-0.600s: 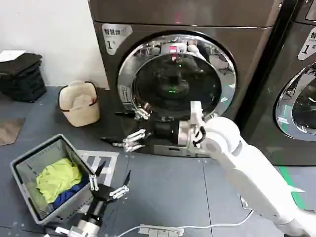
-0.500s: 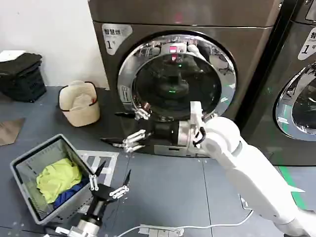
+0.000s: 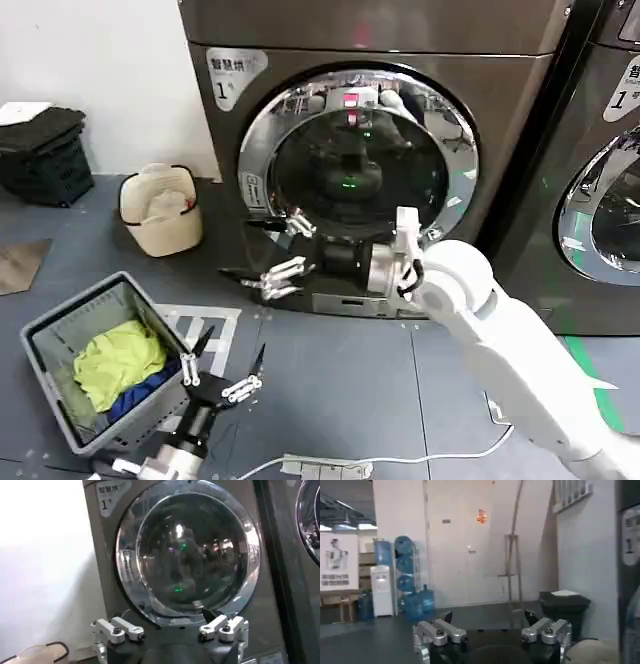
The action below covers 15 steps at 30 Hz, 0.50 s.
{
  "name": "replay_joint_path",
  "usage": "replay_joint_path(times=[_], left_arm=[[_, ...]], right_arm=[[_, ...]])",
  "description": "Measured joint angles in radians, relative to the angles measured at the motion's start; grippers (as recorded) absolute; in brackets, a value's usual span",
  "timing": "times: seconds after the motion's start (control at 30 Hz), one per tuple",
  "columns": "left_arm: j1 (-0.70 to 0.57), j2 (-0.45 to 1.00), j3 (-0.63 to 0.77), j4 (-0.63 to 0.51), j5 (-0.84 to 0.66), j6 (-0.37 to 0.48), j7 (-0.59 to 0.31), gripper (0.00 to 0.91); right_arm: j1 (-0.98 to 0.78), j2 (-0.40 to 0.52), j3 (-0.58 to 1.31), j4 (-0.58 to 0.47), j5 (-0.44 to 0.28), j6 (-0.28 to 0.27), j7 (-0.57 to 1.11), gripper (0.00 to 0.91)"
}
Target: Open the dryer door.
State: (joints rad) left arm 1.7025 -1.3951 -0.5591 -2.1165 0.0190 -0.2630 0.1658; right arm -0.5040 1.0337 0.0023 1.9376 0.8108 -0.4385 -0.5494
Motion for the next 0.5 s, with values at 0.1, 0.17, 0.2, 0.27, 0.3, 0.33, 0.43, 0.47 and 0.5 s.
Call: replay_joint_path(times=[0.1, 0.17, 0.2, 0.27, 0.3, 0.33, 0.43, 0.47, 0.5], left_arm=[[0.000, 0.002, 0.000, 0.000, -0.001, 0.001, 0.000, 0.907], [0.000, 0.002, 0.000, -0.001, -0.001, 0.003, 0.000, 0.907], [0.001, 0.002, 0.000, -0.001, -0.001, 0.003, 0.000, 0.907], [0.002, 0.002, 0.000, -0.004, -0.001, 0.004, 0.000, 0.907], [0.003, 0.002, 0.001, -0.005, -0.001, 0.005, 0.000, 0.907], [0.003, 0.002, 0.000, -0.006, -0.001, 0.005, 0.000, 0.907], [0.006, 0.002, 0.000, -0.009, -0.001, 0.005, 0.000, 0.907], [0.007, 0.002, 0.000, -0.009, -0.001, 0.005, 0.000, 0.907], [0.008, 0.001, 0.000, -0.010, -0.001, 0.005, 0.000, 0.907]], right_arm=[[-0.012, -0.002, 0.001, -0.012, -0.021, 0.015, 0.029, 0.907], [-0.014, 0.001, -0.002, -0.020, -0.037, 0.025, 0.061, 0.907], [-0.015, 0.003, -0.006, -0.022, -0.043, 0.028, 0.080, 0.907], [-0.014, 0.007, -0.015, -0.030, -0.060, 0.038, 0.128, 0.907], [-0.013, 0.009, -0.019, -0.033, -0.068, 0.041, 0.146, 0.907], [-0.010, 0.010, -0.024, -0.037, -0.073, 0.044, 0.165, 0.907], [-0.002, 0.016, -0.041, -0.051, -0.079, 0.057, 0.210, 0.907], [0.002, 0.016, -0.048, -0.055, -0.083, 0.062, 0.221, 0.907], [0.007, 0.016, -0.056, -0.060, -0.087, 0.065, 0.228, 0.907]])
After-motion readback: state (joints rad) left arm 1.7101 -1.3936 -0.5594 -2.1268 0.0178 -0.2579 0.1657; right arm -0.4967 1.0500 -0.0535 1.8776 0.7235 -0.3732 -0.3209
